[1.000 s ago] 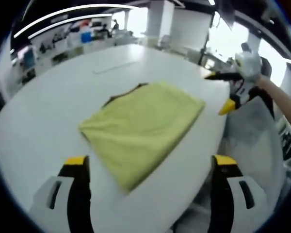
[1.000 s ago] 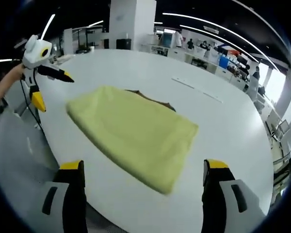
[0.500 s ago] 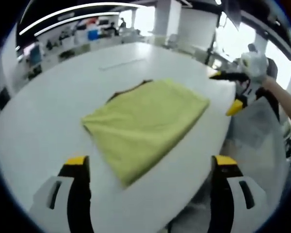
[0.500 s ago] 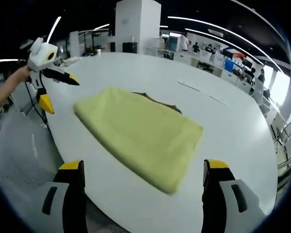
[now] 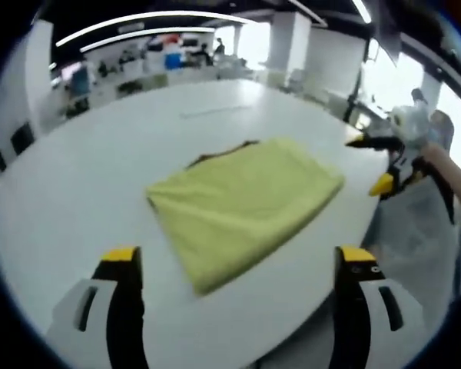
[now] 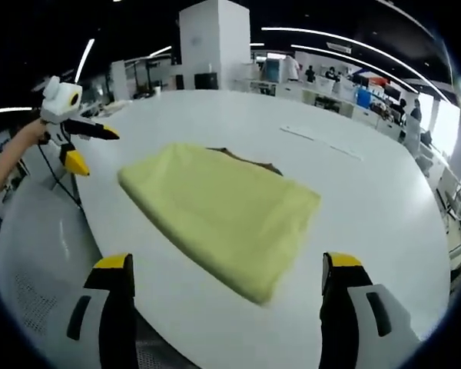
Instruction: Fold the garment on the visible template until the final outline fits inside the template.
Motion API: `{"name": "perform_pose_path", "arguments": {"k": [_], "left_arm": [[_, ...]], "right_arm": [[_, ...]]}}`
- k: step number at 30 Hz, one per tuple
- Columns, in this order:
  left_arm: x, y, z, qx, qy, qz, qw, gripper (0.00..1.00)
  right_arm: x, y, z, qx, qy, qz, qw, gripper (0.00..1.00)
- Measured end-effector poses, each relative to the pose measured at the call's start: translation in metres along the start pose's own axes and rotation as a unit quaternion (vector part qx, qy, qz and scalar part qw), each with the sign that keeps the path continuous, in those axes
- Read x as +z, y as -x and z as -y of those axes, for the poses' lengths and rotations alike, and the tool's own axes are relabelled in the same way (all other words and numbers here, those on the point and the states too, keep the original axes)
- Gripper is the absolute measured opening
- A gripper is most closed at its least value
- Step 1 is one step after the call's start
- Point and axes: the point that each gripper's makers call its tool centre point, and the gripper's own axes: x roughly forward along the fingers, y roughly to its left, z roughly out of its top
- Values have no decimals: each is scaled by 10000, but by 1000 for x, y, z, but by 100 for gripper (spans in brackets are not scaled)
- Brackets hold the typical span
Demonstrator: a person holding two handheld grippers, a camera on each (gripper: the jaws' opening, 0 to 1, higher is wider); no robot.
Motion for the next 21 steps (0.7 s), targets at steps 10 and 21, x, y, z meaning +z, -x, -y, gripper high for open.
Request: {"name": "perform_pose_path", "arguments": {"k": [10,21], "left_arm": [[7,7,9,344,-96,40,9994,100],[6,3,23,345,-139,-89,9993,100]], "right_arm": [[5,-5,-12,377,550,22,9978,100],[0,8,-4,342,418,91,9985,100]]}}
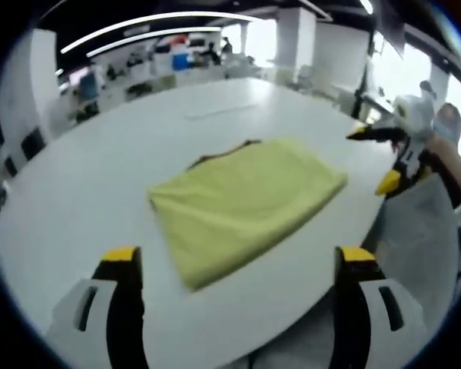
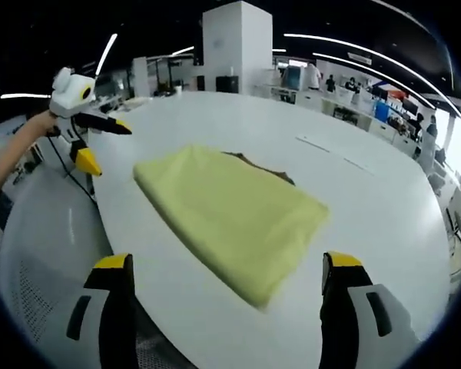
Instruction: Fold the garment on the visible template until the final outline fits inside the template.
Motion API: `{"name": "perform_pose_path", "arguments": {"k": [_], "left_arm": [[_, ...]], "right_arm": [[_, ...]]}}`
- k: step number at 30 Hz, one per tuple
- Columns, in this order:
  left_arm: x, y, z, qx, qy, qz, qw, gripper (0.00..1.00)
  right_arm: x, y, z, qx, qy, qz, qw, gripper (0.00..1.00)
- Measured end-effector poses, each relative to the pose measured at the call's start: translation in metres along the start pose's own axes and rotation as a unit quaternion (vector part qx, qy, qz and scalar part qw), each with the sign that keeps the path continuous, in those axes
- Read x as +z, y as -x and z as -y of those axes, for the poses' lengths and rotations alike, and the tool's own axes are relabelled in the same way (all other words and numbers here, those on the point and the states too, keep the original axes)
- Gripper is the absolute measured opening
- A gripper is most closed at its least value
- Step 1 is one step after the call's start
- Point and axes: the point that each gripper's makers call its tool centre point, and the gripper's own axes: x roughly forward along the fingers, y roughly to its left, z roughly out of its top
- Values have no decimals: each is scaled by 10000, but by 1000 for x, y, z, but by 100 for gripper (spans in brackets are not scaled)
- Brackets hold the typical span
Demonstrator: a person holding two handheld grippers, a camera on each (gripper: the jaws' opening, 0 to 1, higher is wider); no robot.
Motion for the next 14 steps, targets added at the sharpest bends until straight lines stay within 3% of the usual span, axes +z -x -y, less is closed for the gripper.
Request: {"name": "perform_pose_path", "arguments": {"k": [6,9,14], "left_arm": [[11,-4,7,-40,-50,122,9999,100],[10,-7,12,-61,-89,25,9999,100],[18,-5,11,-21,-116,93,9999,100]], "right_arm": [[-6,3,1,-10,58,-57,10000,100],[-11,4,-1,29,-11,-107,9999,100],[-7,9,-2,20,58,-74,10000,100]]}}
